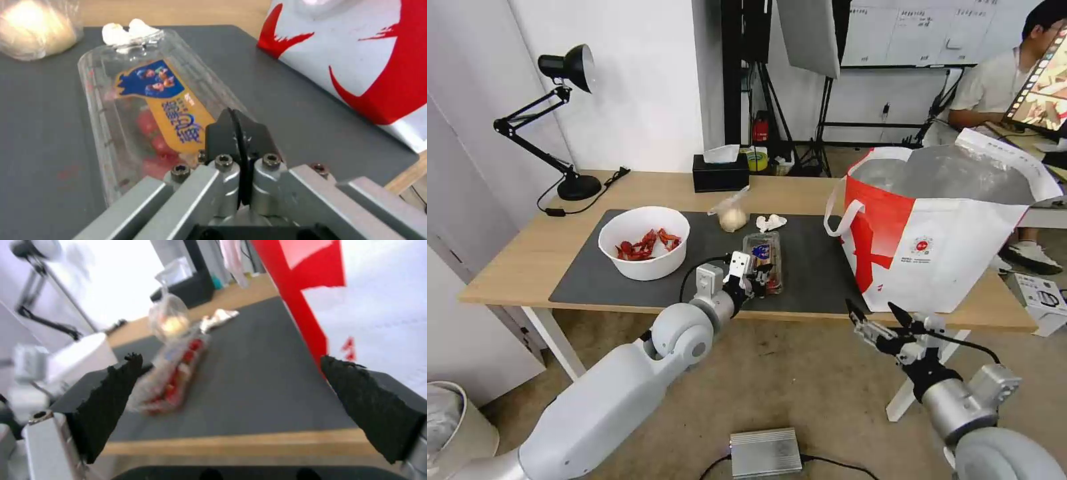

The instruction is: Pick up the trash from the table and place it into the takeout bag.

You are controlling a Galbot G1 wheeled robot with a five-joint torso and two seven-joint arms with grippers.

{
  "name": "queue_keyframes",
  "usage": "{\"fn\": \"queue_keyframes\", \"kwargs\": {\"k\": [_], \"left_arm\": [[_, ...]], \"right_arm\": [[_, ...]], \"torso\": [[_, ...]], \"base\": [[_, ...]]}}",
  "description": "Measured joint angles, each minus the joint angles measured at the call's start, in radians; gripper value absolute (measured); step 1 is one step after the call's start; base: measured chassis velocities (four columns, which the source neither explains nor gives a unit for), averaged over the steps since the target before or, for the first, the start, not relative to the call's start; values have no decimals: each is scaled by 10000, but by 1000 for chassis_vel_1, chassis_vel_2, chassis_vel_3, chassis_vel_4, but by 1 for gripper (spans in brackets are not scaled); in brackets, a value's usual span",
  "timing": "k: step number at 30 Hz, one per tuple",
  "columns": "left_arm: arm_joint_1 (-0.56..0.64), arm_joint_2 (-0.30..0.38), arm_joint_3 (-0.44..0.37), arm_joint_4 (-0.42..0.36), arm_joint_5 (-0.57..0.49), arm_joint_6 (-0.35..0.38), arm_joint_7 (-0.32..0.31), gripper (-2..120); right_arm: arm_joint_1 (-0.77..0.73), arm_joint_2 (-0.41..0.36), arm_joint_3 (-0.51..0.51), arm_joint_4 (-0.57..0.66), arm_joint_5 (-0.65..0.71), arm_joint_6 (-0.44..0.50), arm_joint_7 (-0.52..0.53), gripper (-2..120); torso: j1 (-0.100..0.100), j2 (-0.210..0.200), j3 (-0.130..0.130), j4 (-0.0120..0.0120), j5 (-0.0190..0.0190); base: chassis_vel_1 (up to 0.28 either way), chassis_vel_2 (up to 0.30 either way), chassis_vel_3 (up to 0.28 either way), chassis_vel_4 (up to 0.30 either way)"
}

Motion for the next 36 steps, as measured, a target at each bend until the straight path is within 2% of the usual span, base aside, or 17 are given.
{"fn": "queue_keyframes", "kwargs": {"k": [11,16,25,31,36], "left_arm": [[122,-6,58,107,-12,-9,-46,0],[170,32,70,139,-17,-34,-83,0],[203,125,57,154,-31,-62,-117,0],[254,64,33,191,-100,-76,-295,0],[257,63,16,190,-133,-84,-314,0]], "right_arm": [[919,-179,-380,-382,1922,-174,415,100],[1722,-323,-709,-948,2957,-204,688,100],[2708,-528,-1202,-1827,3588,-370,1293,100],[3820,-746,-1599,-2702,4998,-777,2157,100],[4524,-746,-1908,-3158,5242,-963,2408,100]], "torso": [[0,-1,0,0,0],[0,0,0,0,0],[0,0,1,0,1],[0,0,1,0,0],[0,0,1,0,0]], "base": [[0,0,0,0],[0,0,0,0],[0,0,0,0],[0,0,0,0],[0,0,0,0]]}}
